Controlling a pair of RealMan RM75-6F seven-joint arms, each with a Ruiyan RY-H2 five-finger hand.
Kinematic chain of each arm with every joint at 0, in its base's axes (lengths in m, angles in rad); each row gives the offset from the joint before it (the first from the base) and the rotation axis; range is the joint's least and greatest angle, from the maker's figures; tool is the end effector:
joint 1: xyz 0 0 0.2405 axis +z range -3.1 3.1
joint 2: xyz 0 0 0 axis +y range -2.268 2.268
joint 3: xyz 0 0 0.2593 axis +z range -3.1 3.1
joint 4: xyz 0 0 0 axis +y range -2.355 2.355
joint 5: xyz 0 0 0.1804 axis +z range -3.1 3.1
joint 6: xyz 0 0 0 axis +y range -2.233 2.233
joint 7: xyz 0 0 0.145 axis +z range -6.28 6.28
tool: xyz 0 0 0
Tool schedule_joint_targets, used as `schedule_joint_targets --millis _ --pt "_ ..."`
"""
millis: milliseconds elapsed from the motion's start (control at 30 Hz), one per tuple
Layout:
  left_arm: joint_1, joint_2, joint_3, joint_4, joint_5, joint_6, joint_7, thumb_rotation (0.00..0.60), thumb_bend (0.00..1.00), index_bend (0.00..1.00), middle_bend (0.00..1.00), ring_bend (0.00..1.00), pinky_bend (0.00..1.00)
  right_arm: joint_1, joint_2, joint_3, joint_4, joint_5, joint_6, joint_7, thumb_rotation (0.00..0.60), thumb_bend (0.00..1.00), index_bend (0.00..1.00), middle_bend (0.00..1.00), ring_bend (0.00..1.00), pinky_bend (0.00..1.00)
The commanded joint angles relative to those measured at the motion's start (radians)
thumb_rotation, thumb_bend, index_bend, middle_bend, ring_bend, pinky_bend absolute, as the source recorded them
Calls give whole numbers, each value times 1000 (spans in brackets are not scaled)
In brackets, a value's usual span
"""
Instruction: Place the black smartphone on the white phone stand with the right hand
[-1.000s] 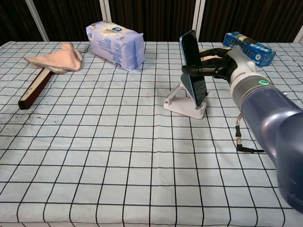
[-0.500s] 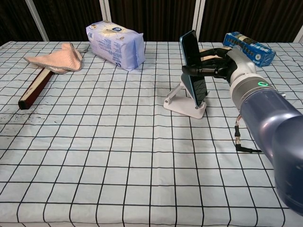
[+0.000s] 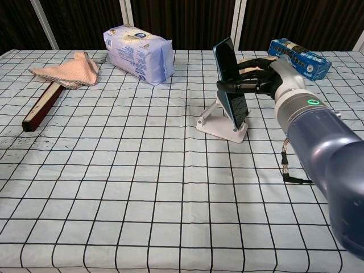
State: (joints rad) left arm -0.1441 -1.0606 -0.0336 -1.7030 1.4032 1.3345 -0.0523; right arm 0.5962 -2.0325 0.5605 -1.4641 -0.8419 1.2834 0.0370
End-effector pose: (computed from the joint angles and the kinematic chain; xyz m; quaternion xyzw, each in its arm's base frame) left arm -0.3005 0.1913 0.1808 -0.5905 -0.4648 -0.3647 0.5497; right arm -0.1203 -0.3230 -0.0367 0.2693 -0.6975 0.5721 0.3372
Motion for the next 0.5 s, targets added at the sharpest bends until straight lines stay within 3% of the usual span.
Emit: schedule_joint_targets --millis 33,500 --pt "0 0 0 0 0 0 0 600 0 0 0 0 0 1 -2 -1 4 -2 -3 1 600 543 580 403 342 140" --pt "0 2 0 -2 -2 -1 -3 600 0 0 0 0 0 10 2 -14 25 -12 -23 -23 600 378 458 294 248 137"
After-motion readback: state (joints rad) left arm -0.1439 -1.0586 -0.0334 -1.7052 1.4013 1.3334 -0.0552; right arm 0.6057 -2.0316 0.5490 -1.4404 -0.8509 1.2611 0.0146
